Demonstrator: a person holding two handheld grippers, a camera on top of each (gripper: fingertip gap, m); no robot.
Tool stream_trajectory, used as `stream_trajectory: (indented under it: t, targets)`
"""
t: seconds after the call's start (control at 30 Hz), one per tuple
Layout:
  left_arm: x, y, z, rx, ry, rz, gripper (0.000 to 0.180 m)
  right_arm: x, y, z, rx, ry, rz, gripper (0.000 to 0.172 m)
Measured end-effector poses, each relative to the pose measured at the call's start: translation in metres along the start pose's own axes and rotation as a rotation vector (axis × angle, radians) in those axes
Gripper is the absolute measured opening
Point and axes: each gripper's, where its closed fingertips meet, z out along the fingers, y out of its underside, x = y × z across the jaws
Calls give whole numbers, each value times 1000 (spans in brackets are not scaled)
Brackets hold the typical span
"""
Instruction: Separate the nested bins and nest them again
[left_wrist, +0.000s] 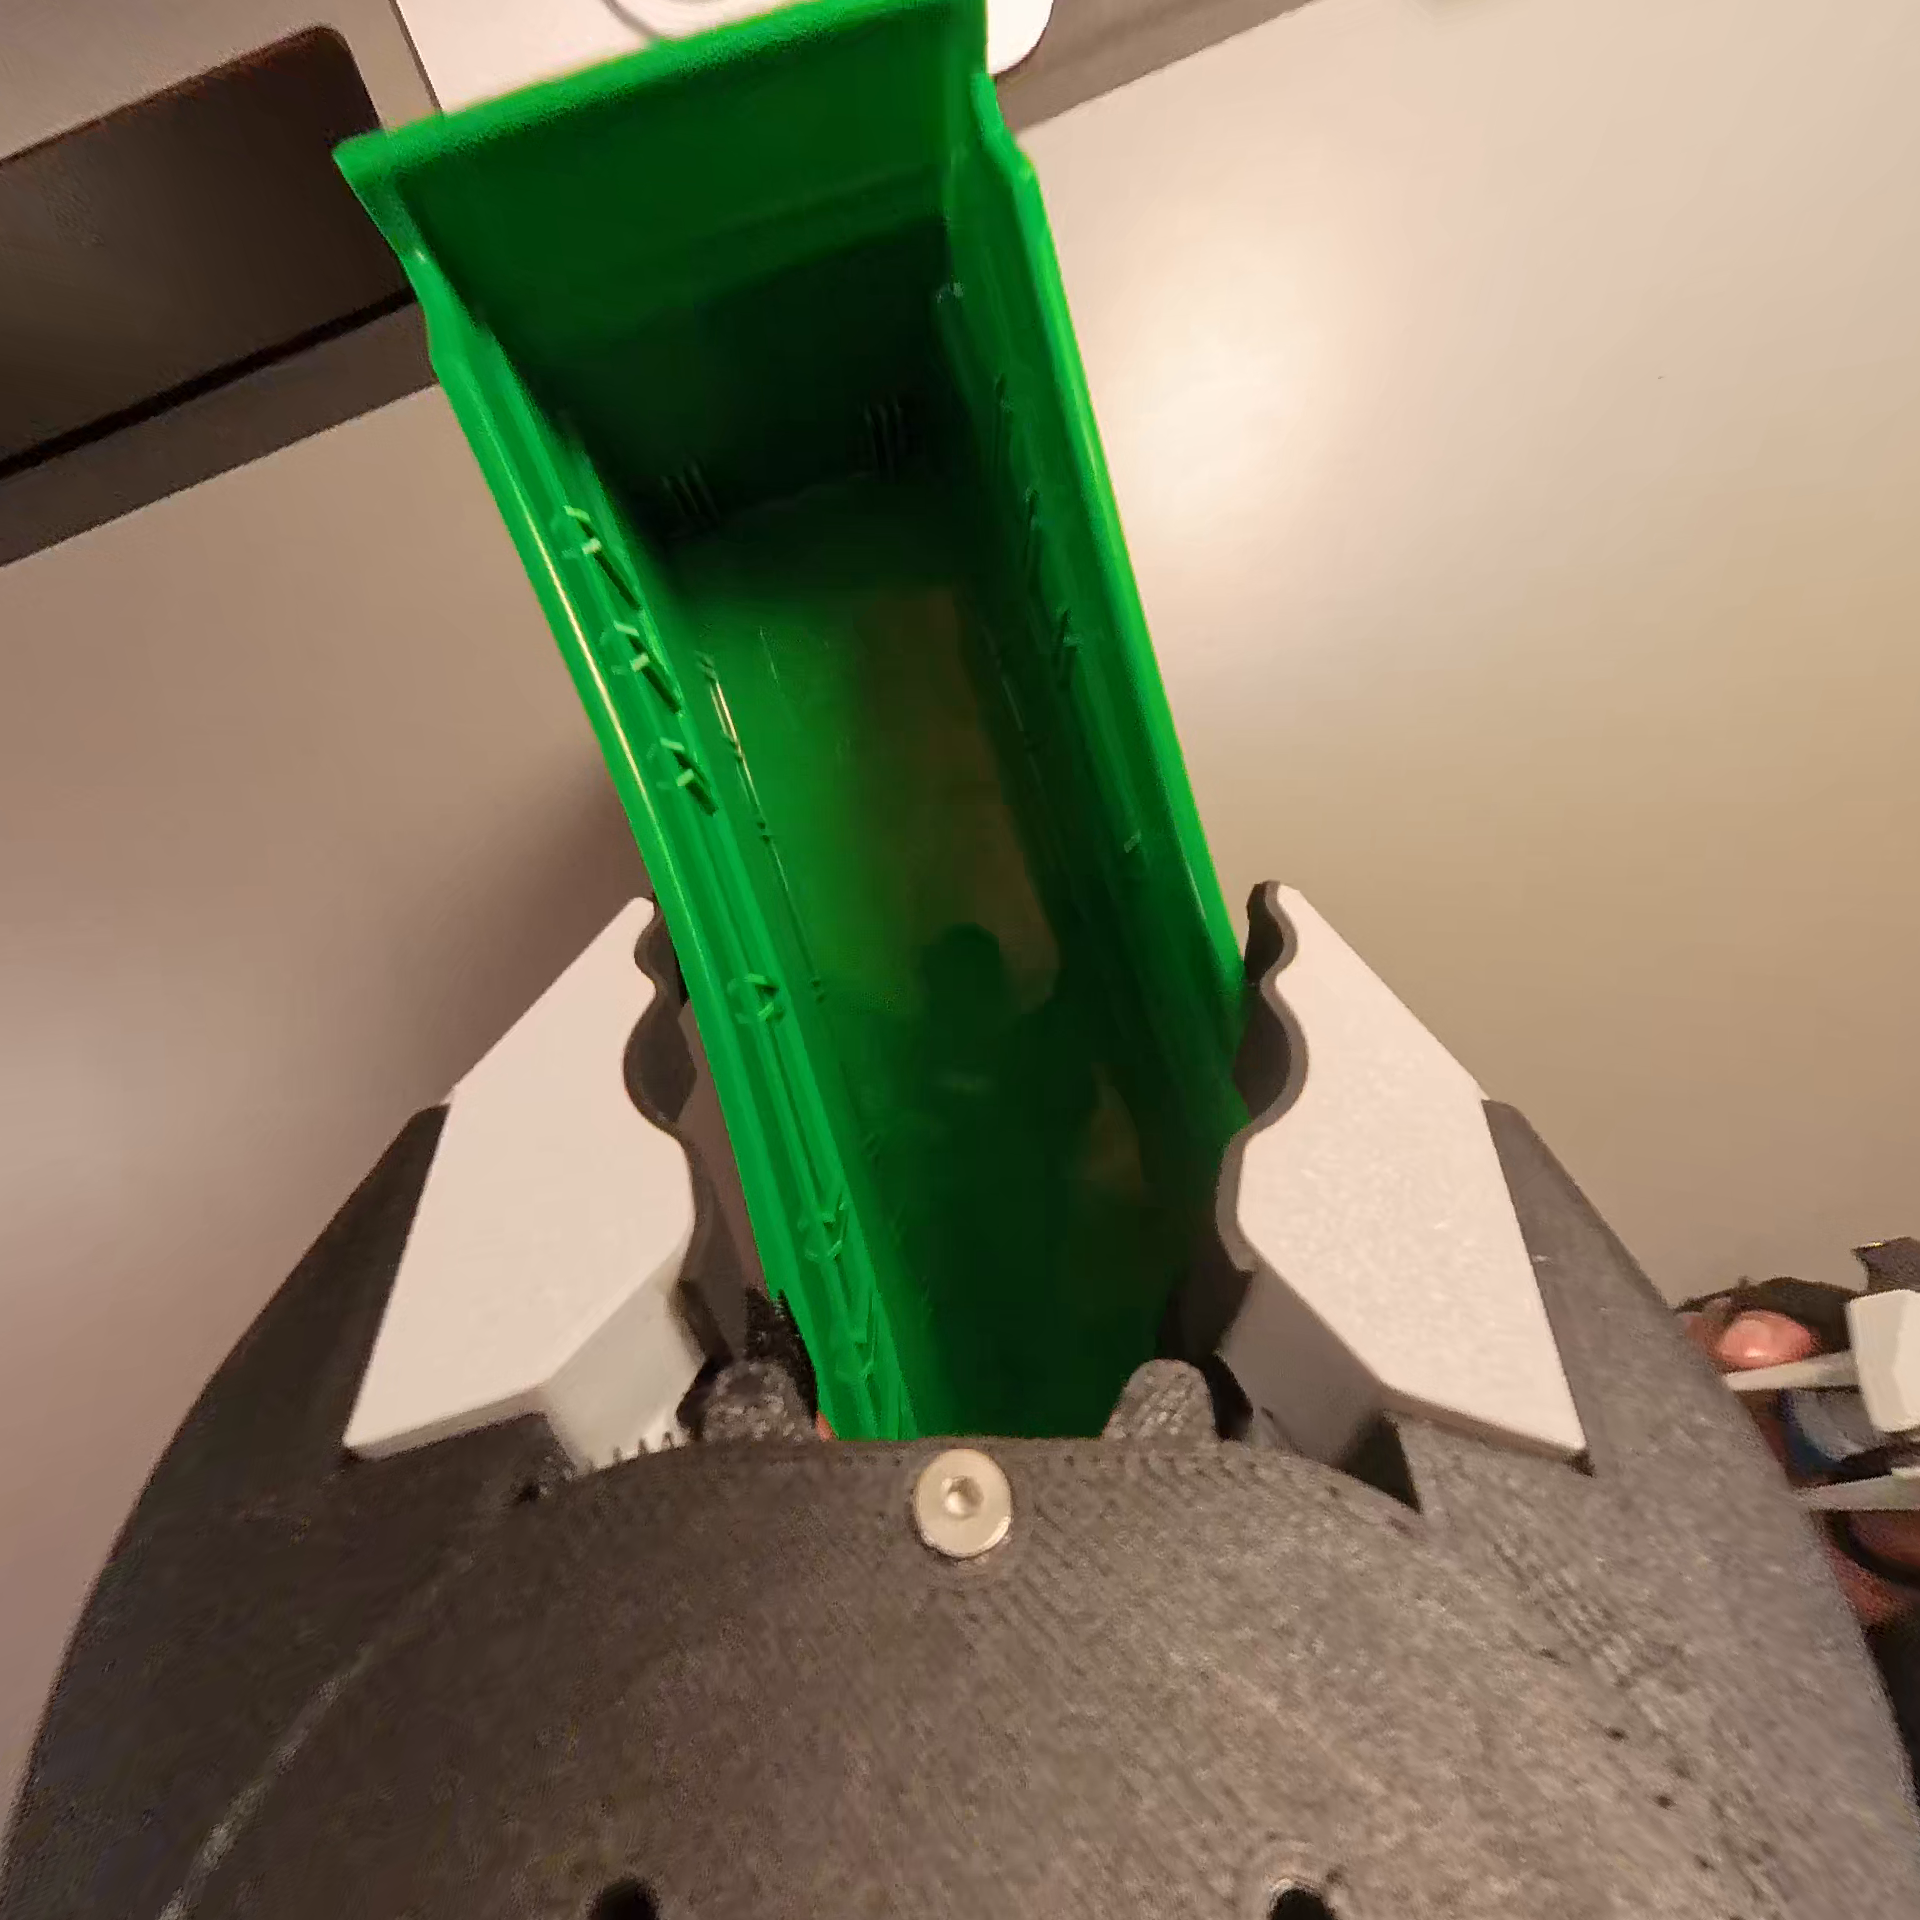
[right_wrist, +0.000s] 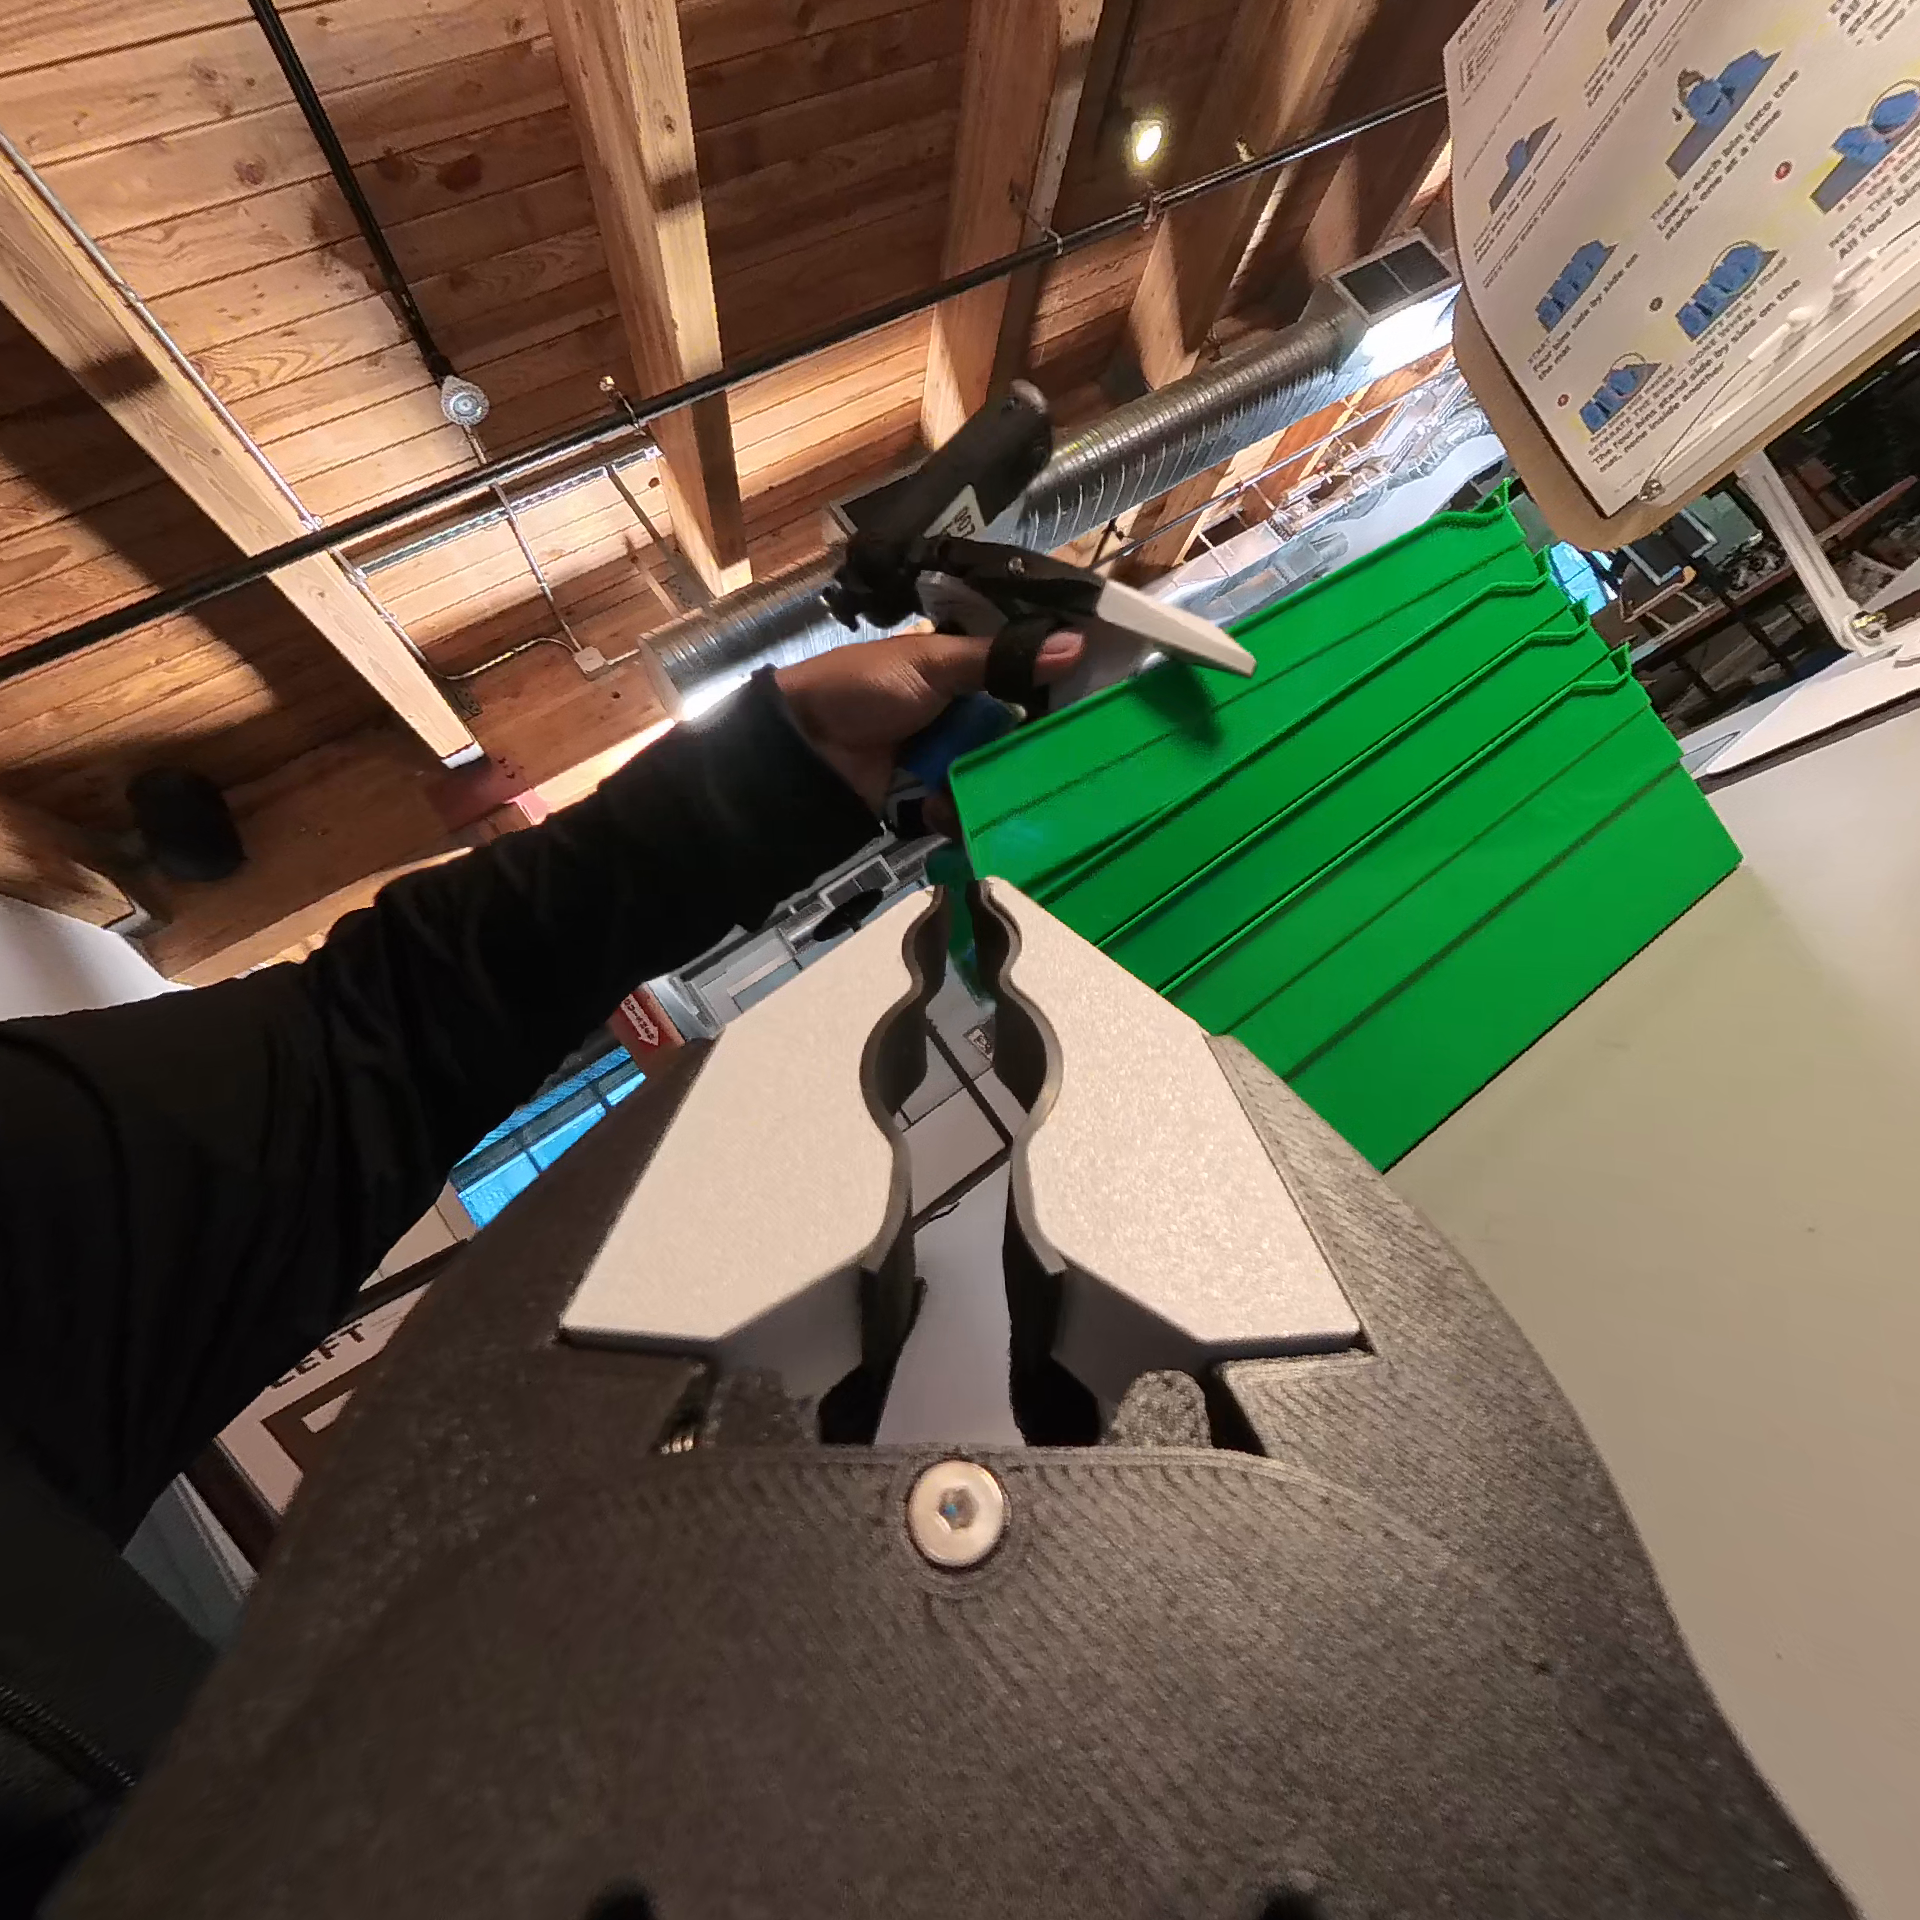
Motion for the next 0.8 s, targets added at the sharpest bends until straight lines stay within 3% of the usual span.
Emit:
stream_trajectory:
  t: [0.27,0.43,0.6,0.8]
  targets:
    - [-9,-33,-67,142,9,5,108,-1,-1,-1,5,-13,13,4]
    - [-59,-33,-104,209,-31,-24,110,-2,-2,-2,8,-23,25,3]
    - [-139,10,-93,191,-99,-79,112,-2,-2,-2,5,-23,26,3]
    - [-209,93,-27,85,-124,-176,112,-2,1,0,-6,-15,14,3]
